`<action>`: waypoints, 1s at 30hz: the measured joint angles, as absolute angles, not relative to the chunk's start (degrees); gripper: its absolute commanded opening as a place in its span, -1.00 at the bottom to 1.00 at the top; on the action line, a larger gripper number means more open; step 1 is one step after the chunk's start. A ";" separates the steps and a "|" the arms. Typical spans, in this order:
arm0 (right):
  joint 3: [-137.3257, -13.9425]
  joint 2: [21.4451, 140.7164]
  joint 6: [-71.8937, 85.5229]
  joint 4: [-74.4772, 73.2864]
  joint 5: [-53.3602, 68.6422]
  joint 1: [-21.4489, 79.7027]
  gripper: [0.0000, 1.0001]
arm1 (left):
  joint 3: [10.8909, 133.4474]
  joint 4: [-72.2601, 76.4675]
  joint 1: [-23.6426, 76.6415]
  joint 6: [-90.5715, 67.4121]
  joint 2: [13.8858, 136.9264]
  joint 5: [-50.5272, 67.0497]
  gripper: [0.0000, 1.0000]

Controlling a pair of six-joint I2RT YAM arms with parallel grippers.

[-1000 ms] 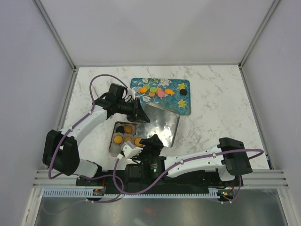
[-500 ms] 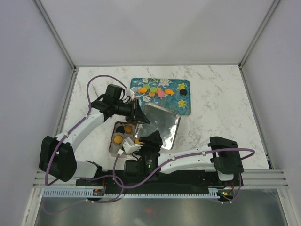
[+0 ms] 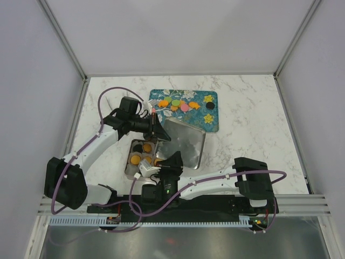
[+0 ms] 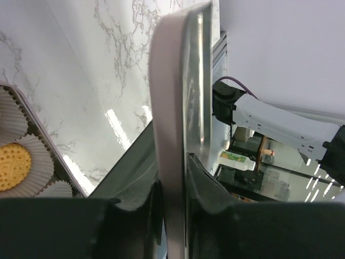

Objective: Pack the cookies

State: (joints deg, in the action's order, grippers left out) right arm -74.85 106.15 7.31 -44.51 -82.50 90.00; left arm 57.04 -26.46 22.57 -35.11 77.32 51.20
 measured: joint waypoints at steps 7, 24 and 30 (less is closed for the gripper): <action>-75.83 106.13 7.20 -44.40 -82.87 89.67 -1.00 | 56.60 -26.24 22.04 -35.20 74.22 51.37 0.40; -81.80 96.42 15.99 -52.23 -63.24 86.21 -1.00 | 55.66 -26.94 7.35 -34.87 67.77 37.32 0.35; -80.71 84.60 18.76 -47.13 -39.92 73.10 -1.00 | 53.04 -31.99 7.20 -32.16 57.14 16.84 0.11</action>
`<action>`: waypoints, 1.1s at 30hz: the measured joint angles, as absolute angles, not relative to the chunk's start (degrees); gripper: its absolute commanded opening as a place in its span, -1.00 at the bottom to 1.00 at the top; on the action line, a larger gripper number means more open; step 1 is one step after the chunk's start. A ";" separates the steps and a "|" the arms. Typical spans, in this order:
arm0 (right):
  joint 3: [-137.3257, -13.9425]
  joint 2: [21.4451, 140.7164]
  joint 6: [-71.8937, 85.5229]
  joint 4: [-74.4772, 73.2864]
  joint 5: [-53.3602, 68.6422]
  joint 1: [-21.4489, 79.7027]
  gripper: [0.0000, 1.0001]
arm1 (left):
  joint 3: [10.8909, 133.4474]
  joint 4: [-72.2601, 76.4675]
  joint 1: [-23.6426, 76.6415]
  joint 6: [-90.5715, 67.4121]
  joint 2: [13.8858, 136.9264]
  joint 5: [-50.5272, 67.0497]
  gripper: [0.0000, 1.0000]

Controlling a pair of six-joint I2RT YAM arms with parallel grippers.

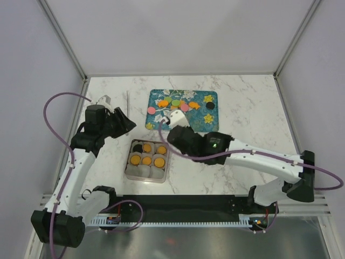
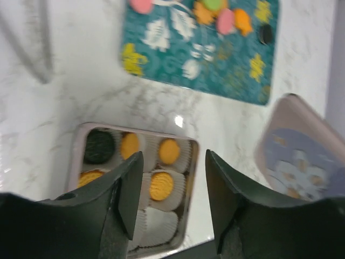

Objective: Pack the cookies

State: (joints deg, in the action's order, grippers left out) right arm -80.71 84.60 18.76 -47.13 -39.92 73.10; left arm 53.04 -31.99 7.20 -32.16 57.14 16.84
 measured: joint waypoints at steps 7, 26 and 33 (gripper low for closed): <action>-71.83 73.78 23.99 -33.69 -12.97 57.49 -1.00 | 48.84 -39.24 6.83 -33.34 54.85 -4.25 -0.07; -47.24 64.40 44.93 -4.25 12.25 41.91 -1.00 | 29.80 -35.38 3.22 -47.62 62.67 -2.35 -0.56; -45.17 61.82 48.80 -0.32 15.03 38.72 -1.00 | 25.63 -32.67 3.27 -49.98 57.60 2.59 -0.58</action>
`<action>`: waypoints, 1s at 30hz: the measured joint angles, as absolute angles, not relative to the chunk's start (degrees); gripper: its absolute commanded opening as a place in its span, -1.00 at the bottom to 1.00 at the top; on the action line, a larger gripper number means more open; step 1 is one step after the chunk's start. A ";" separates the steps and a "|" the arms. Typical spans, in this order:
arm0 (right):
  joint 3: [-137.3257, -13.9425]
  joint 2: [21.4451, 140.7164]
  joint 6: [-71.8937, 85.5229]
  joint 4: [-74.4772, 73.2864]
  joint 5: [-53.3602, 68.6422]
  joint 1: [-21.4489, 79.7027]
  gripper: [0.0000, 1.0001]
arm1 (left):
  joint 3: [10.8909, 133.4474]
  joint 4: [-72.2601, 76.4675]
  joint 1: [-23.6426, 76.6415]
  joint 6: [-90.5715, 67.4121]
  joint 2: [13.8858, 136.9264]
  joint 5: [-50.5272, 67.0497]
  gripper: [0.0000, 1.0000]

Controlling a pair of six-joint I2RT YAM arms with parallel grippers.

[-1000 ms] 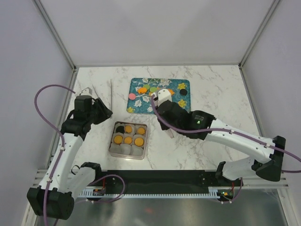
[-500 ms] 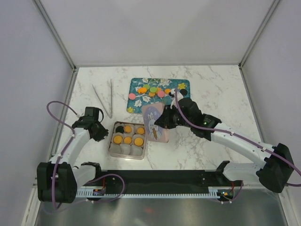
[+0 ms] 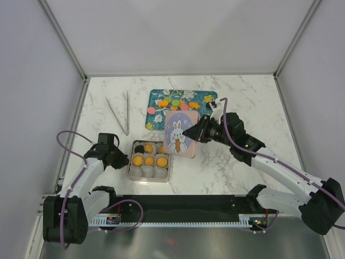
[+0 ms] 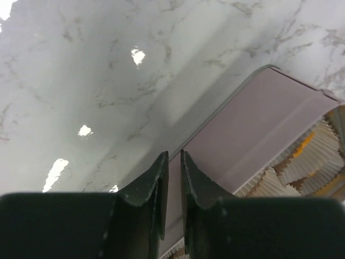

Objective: Pack the cookies

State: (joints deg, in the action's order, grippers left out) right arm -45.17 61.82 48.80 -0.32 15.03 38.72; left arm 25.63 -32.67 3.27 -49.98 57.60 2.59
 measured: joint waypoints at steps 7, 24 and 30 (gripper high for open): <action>-38.44 62.15 54.22 6.11 18.44 38.79 -1.00 | 21.93 -28.10 5.65 -51.62 51.81 8.23 -0.60; -31.70 67.31 63.26 22.04 21.32 41.19 -1.00 | 20.56 -17.39 15.59 -55.07 53.80 15.22 -0.37; -31.42 68.55 63.99 24.88 23.16 41.69 -1.00 | 28.45 -23.73 8.91 -50.89 51.07 12.99 0.04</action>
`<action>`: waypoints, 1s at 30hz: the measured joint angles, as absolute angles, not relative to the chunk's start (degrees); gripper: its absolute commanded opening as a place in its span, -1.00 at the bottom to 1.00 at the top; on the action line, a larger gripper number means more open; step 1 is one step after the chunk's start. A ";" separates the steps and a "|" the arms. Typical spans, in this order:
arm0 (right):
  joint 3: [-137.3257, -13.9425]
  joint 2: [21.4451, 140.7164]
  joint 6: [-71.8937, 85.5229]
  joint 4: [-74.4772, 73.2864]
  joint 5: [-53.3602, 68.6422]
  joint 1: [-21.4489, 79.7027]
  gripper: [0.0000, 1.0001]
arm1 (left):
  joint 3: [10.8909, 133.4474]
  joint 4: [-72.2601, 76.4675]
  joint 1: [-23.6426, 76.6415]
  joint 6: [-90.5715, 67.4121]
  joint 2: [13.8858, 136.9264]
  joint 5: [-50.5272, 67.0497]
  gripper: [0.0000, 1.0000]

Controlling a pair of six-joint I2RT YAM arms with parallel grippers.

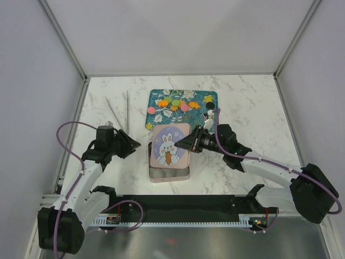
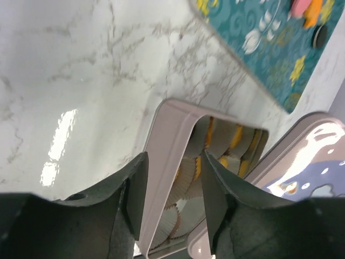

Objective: Pack the cookies

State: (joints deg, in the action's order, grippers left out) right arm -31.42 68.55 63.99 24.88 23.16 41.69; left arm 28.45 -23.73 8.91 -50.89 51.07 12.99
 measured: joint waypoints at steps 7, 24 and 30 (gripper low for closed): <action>-29.98 74.32 66.72 32.73 27.97 41.69 -1.00 | 33.28 -25.67 4.86 -45.63 49.95 14.31 0.48; -28.47 84.29 70.76 43.81 35.62 41.78 -1.00 | 33.80 -26.02 7.42 -36.32 49.08 30.48 0.67; -28.40 86.70 71.24 45.43 36.25 41.21 -1.00 | 30.65 -25.67 8.47 -36.49 49.10 29.82 0.67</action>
